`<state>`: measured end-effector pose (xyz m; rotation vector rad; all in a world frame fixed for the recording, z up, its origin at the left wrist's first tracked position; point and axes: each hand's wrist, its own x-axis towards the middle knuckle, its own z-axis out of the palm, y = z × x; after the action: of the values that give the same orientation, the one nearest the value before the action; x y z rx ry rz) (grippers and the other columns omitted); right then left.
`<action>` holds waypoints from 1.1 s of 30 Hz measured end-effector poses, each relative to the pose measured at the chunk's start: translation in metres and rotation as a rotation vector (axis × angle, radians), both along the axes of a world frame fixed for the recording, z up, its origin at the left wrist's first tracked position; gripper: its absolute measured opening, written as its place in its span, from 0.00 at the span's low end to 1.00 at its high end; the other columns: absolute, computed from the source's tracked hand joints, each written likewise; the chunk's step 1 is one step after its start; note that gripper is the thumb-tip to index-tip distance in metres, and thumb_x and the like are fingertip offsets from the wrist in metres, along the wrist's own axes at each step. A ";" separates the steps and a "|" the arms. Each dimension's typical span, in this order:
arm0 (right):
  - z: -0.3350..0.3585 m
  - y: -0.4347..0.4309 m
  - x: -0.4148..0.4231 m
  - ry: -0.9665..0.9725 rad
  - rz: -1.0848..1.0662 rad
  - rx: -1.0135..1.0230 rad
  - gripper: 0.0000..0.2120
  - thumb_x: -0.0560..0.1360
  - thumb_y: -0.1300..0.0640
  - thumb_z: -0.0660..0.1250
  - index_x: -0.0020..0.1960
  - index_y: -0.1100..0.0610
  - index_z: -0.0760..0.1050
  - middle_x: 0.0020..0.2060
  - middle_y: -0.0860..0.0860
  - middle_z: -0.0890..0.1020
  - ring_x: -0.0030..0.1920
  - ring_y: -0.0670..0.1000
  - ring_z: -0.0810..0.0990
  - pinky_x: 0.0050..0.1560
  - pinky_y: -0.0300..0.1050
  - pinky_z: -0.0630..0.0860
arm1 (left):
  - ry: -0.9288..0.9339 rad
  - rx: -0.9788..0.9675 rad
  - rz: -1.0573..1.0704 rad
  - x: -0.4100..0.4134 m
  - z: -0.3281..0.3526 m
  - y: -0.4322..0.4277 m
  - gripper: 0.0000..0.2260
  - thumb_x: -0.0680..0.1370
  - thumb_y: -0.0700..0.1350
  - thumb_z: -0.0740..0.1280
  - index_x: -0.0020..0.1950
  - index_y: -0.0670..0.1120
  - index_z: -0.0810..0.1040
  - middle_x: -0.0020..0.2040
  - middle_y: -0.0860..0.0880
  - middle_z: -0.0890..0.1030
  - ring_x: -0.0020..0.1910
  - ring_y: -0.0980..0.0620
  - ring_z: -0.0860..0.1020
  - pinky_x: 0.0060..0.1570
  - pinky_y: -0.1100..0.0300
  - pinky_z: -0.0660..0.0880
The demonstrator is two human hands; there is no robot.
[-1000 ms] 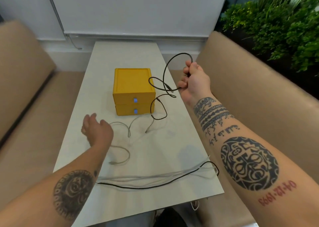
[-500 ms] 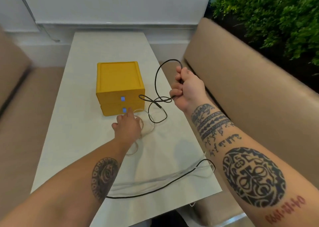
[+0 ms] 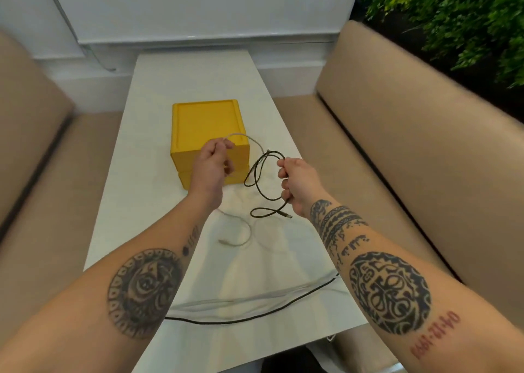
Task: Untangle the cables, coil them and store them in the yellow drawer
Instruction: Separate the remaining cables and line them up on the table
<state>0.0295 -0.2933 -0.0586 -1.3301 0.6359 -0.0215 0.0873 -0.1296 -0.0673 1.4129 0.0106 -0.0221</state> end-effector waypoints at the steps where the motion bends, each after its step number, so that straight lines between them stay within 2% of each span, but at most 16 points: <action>1: -0.002 0.001 0.001 0.004 -0.015 -0.011 0.11 0.83 0.54 0.57 0.48 0.54 0.76 0.35 0.48 0.73 0.26 0.46 0.61 0.26 0.41 0.59 | -0.019 -0.093 0.040 0.000 0.009 0.006 0.13 0.86 0.46 0.58 0.44 0.48 0.77 0.34 0.52 0.73 0.30 0.53 0.68 0.34 0.59 0.68; 5: -0.002 -0.004 -0.004 0.022 -0.086 -0.039 0.09 0.81 0.58 0.59 0.45 0.52 0.75 0.36 0.49 0.74 0.28 0.48 0.65 0.27 0.42 0.62 | -0.035 -0.474 0.231 0.001 0.037 0.046 0.14 0.86 0.46 0.55 0.46 0.46 0.75 0.29 0.51 0.61 0.28 0.53 0.61 0.31 0.60 0.66; 8: 0.000 -0.011 -0.014 0.001 -0.073 -0.091 0.08 0.80 0.61 0.59 0.45 0.51 0.73 0.34 0.49 0.72 0.28 0.48 0.67 0.28 0.43 0.64 | -0.015 -0.544 0.325 -0.001 0.041 0.081 0.14 0.86 0.46 0.53 0.47 0.46 0.75 0.30 0.51 0.57 0.28 0.53 0.59 0.31 0.60 0.64; 11: 0.008 -0.009 -0.023 0.020 -0.143 -0.029 0.09 0.81 0.60 0.58 0.47 0.53 0.76 0.36 0.49 0.74 0.25 0.47 0.63 0.26 0.42 0.60 | 0.024 -0.421 0.348 -0.013 0.029 0.101 0.13 0.86 0.46 0.54 0.48 0.47 0.76 0.30 0.51 0.59 0.27 0.54 0.61 0.33 0.60 0.66; 13: 0.016 -0.006 -0.027 -0.008 -0.096 -0.032 0.10 0.81 0.58 0.58 0.48 0.53 0.77 0.37 0.49 0.74 0.25 0.47 0.61 0.26 0.41 0.57 | 0.070 -0.250 0.316 -0.025 0.015 0.104 0.13 0.86 0.47 0.54 0.49 0.49 0.77 0.31 0.51 0.67 0.30 0.54 0.67 0.39 0.58 0.69; 14: 0.022 -0.005 -0.028 -0.036 -0.059 -0.048 0.09 0.82 0.57 0.58 0.48 0.53 0.77 0.37 0.49 0.74 0.26 0.47 0.61 0.25 0.41 0.57 | 0.095 -0.145 0.279 -0.032 0.008 0.103 0.13 0.86 0.47 0.54 0.51 0.50 0.78 0.34 0.52 0.72 0.33 0.54 0.71 0.43 0.56 0.70; 16: 0.035 -0.003 -0.032 -0.106 0.006 -0.092 0.10 0.82 0.56 0.58 0.48 0.54 0.77 0.36 0.48 0.74 0.27 0.46 0.62 0.25 0.40 0.58 | 0.175 0.053 0.200 -0.043 -0.004 0.099 0.13 0.85 0.46 0.55 0.58 0.51 0.79 0.45 0.52 0.79 0.46 0.53 0.75 0.50 0.55 0.69; 18: 0.050 0.000 -0.035 -0.170 0.042 -0.138 0.10 0.82 0.56 0.59 0.47 0.53 0.78 0.35 0.48 0.74 0.28 0.46 0.63 0.23 0.38 0.60 | 0.264 0.224 0.132 -0.050 -0.011 0.096 0.13 0.84 0.46 0.56 0.62 0.49 0.78 0.55 0.52 0.78 0.55 0.51 0.73 0.55 0.54 0.68; 20: 0.066 0.002 -0.038 -0.215 0.064 -0.182 0.10 0.82 0.55 0.58 0.48 0.53 0.78 0.35 0.47 0.74 0.28 0.45 0.64 0.23 0.37 0.61 | 0.306 0.455 0.049 -0.055 -0.009 0.093 0.12 0.84 0.45 0.56 0.61 0.43 0.76 0.55 0.47 0.73 0.53 0.48 0.70 0.54 0.54 0.67; 21: 0.073 0.003 -0.039 -0.234 0.074 -0.201 0.11 0.82 0.55 0.58 0.48 0.53 0.78 0.35 0.47 0.75 0.28 0.45 0.64 0.23 0.37 0.61 | 0.311 0.515 0.025 -0.056 -0.008 0.093 0.11 0.84 0.44 0.56 0.62 0.43 0.74 0.53 0.46 0.72 0.50 0.48 0.70 0.53 0.53 0.67; 23: 0.086 0.006 -0.043 -0.281 0.093 -0.226 0.11 0.82 0.55 0.59 0.47 0.53 0.78 0.34 0.46 0.75 0.27 0.45 0.64 0.24 0.37 0.61 | 0.328 0.457 0.000 -0.060 0.000 0.094 0.06 0.83 0.43 0.58 0.59 0.48 0.71 0.48 0.49 0.74 0.48 0.48 0.72 0.56 0.51 0.69; 25: 0.097 0.011 -0.047 -0.319 0.107 -0.237 0.11 0.82 0.55 0.59 0.47 0.53 0.78 0.33 0.46 0.75 0.27 0.45 0.64 0.24 0.37 0.59 | 0.330 0.357 -0.025 -0.061 0.008 0.097 0.07 0.82 0.43 0.61 0.58 0.52 0.74 0.53 0.51 0.76 0.54 0.49 0.74 0.61 0.49 0.71; 29: 0.117 0.021 -0.055 -0.356 0.118 -0.181 0.12 0.84 0.54 0.58 0.48 0.54 0.78 0.33 0.46 0.74 0.26 0.44 0.63 0.23 0.37 0.60 | 0.250 0.274 -0.060 -0.071 0.039 0.089 0.06 0.82 0.49 0.63 0.55 0.51 0.79 0.58 0.50 0.81 0.57 0.49 0.79 0.60 0.49 0.74; 31: 0.127 0.028 -0.057 -0.373 0.107 -0.082 0.12 0.84 0.54 0.57 0.49 0.55 0.77 0.33 0.47 0.73 0.25 0.44 0.63 0.22 0.37 0.59 | 0.100 0.275 -0.071 -0.080 0.059 0.078 0.09 0.82 0.49 0.62 0.53 0.50 0.81 0.53 0.51 0.83 0.53 0.50 0.80 0.57 0.50 0.76; 33: 0.136 0.036 -0.060 -0.385 0.088 0.045 0.12 0.85 0.54 0.56 0.50 0.55 0.76 0.33 0.47 0.73 0.24 0.43 0.62 0.22 0.37 0.59 | -0.059 0.273 -0.069 -0.090 0.079 0.066 0.10 0.82 0.48 0.62 0.48 0.49 0.82 0.43 0.51 0.82 0.44 0.51 0.79 0.48 0.53 0.77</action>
<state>-0.0303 -0.2572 0.0775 -1.2655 0.2502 -0.1864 -0.0032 -0.0636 0.0120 1.6863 -0.0862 -0.0371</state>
